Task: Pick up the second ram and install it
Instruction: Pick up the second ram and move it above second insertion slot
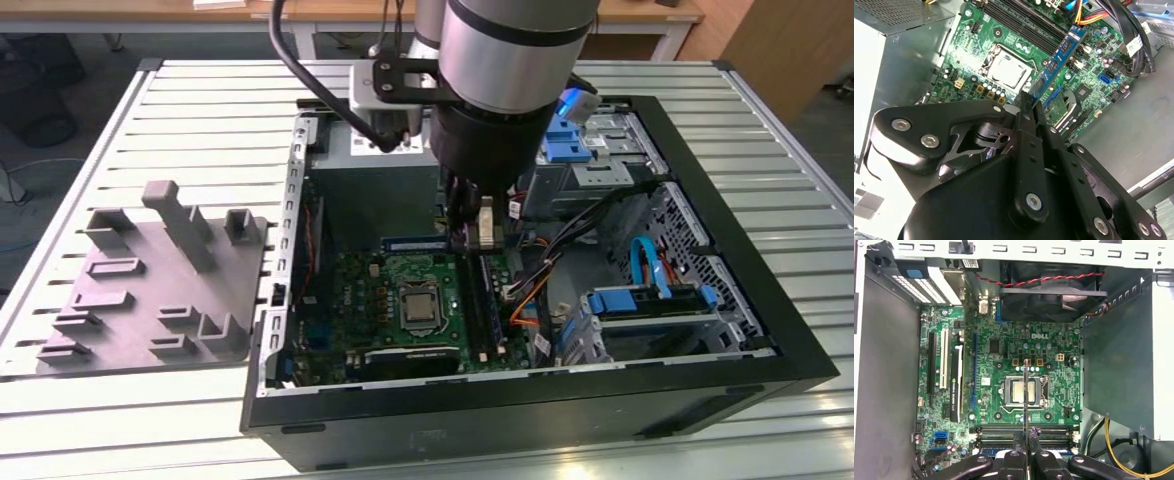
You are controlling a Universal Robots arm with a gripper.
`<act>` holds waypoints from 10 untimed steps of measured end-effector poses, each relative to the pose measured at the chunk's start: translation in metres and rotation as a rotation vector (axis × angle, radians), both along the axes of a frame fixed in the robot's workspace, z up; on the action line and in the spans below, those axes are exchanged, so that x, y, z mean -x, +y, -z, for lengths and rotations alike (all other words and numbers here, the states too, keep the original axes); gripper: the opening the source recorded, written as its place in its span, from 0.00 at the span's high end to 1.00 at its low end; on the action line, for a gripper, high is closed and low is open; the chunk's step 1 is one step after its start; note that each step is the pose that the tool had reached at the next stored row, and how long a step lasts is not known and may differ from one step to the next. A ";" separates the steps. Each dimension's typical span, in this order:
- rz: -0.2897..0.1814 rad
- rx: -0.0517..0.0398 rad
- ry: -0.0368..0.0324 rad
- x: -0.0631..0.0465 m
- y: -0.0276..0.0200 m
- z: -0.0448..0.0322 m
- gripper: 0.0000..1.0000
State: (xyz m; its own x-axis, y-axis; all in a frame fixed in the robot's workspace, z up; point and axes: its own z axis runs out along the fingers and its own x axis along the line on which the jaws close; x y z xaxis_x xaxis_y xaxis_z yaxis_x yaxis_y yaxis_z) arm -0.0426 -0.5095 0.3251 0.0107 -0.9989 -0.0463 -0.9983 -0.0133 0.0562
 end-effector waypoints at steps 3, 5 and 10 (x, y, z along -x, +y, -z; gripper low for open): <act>0.000 -0.0003 -0.0001 0.000 0.0000 0.0015 0.86; 0.000 -0.0001 0.0000 0.000 0.0000 0.0024 0.86; 0.000 -0.0001 -0.0001 -0.001 0.0000 0.0036 0.86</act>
